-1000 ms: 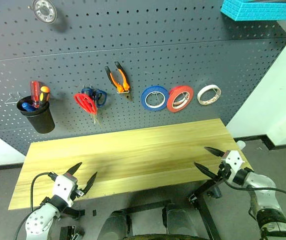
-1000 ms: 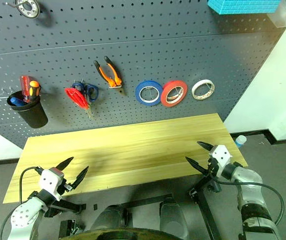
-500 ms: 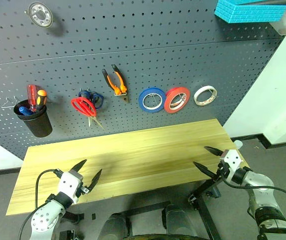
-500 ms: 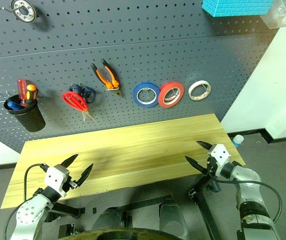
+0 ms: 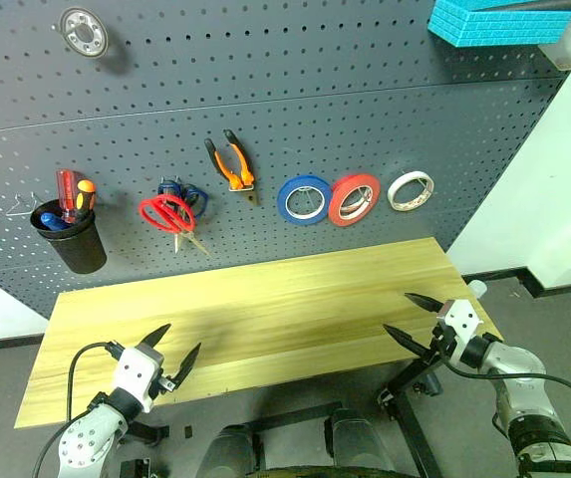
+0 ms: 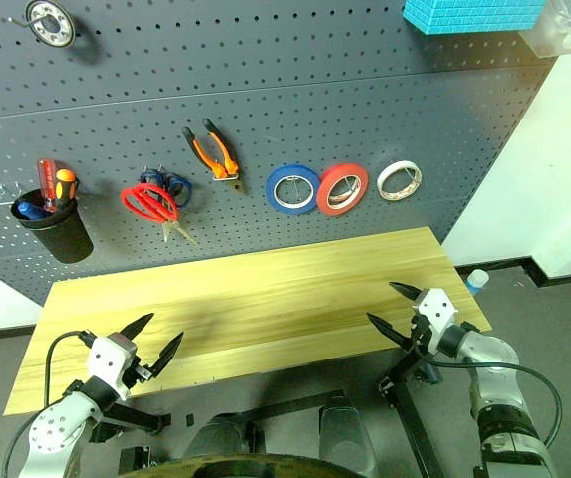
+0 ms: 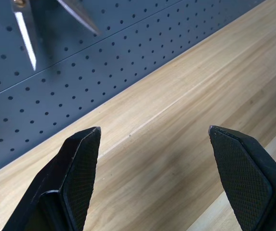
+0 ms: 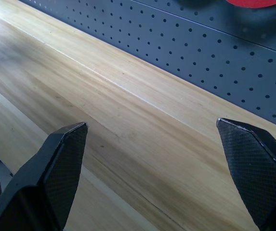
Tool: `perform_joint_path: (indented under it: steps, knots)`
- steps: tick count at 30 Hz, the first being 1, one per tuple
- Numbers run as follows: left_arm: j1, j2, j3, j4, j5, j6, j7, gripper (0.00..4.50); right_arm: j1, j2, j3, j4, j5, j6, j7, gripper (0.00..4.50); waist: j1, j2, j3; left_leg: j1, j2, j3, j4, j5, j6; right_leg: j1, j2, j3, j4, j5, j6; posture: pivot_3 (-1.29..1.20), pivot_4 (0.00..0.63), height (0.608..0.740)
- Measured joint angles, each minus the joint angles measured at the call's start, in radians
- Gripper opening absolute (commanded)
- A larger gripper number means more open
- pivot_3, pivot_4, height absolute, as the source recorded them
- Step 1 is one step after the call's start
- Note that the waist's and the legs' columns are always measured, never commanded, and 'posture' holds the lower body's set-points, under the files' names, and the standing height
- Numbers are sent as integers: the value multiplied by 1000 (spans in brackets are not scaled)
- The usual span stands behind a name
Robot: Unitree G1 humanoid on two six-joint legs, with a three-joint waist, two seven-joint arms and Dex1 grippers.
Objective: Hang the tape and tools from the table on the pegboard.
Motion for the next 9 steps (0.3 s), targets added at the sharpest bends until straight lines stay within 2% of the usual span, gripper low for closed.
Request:
perform_joint_path:
  steps: [9]
  knots:
    - [11,0,-2,8,2,-9,1,3734,11,0,9,-12,0,13,4,4500,0,0,0,0,0,0,0,0,0,-1,0,0,0,0,0,-32,40,740]
